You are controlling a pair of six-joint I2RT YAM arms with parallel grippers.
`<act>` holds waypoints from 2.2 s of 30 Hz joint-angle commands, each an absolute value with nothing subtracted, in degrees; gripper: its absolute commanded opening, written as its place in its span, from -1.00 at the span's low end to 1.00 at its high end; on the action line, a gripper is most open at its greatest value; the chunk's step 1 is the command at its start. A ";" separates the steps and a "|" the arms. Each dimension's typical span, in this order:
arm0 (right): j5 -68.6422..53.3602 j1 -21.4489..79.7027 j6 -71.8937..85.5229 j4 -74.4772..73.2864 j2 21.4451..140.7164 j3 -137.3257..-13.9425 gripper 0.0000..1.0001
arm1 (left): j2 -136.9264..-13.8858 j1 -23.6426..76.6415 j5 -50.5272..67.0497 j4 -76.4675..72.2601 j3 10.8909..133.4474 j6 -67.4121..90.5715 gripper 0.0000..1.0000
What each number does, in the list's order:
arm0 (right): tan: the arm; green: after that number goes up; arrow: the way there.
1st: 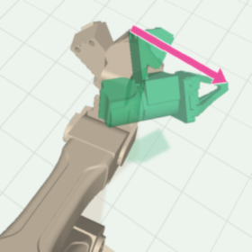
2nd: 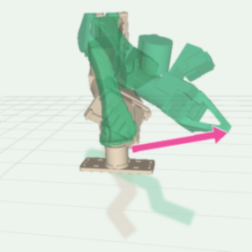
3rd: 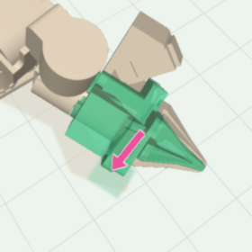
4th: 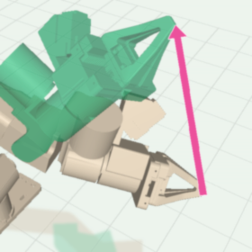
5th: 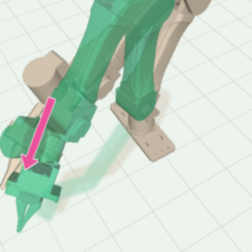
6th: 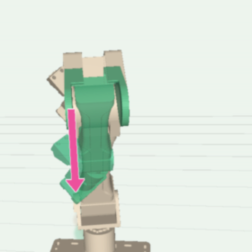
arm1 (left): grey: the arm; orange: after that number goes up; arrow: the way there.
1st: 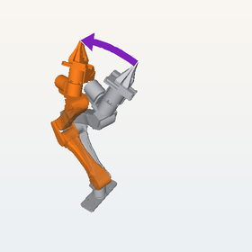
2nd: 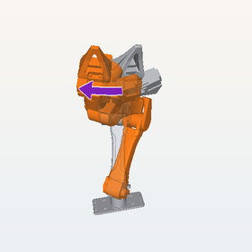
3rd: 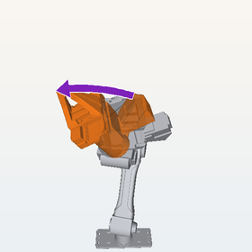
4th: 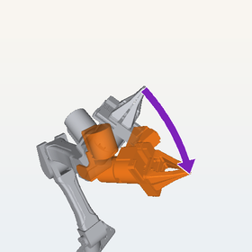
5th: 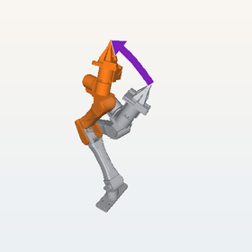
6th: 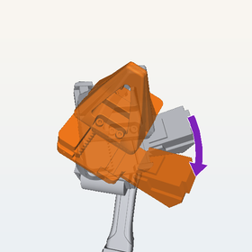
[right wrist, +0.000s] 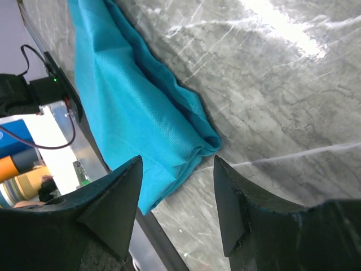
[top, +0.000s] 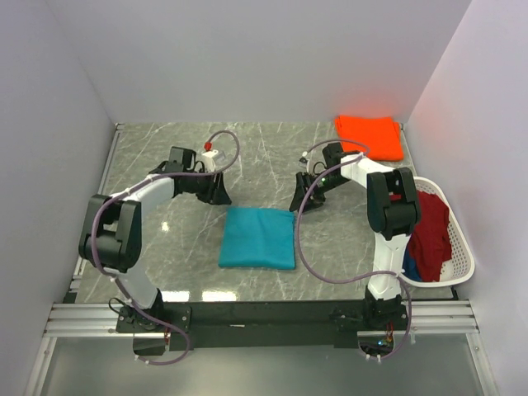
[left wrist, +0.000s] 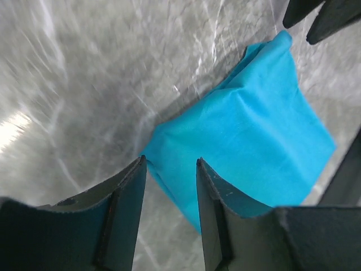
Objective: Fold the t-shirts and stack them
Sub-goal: Fold the tshirt
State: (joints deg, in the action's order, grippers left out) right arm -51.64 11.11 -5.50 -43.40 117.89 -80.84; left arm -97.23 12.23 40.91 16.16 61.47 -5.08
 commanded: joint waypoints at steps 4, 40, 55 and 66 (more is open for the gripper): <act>-52.12 11.51 -3.69 -37.71 117.42 -79.89 0.19 | -101.77 12.04 45.88 10.11 59.42 7.55 -0.07; -46.60 12.04 -2.29 -37.35 120.85 -86.56 -1.00 | -104.24 7.66 41.32 1.93 56.51 15.82 -0.99; -41.65 11.08 -1.94 -41.04 121.49 -101.51 -0.04 | -104.87 3.52 45.43 -1.48 62.06 17.31 -0.29; -61.52 20.55 19.86 -19.33 104.50 -70.23 -0.61 | -87.81 15.19 57.04 -8.95 43.09 33.89 -0.65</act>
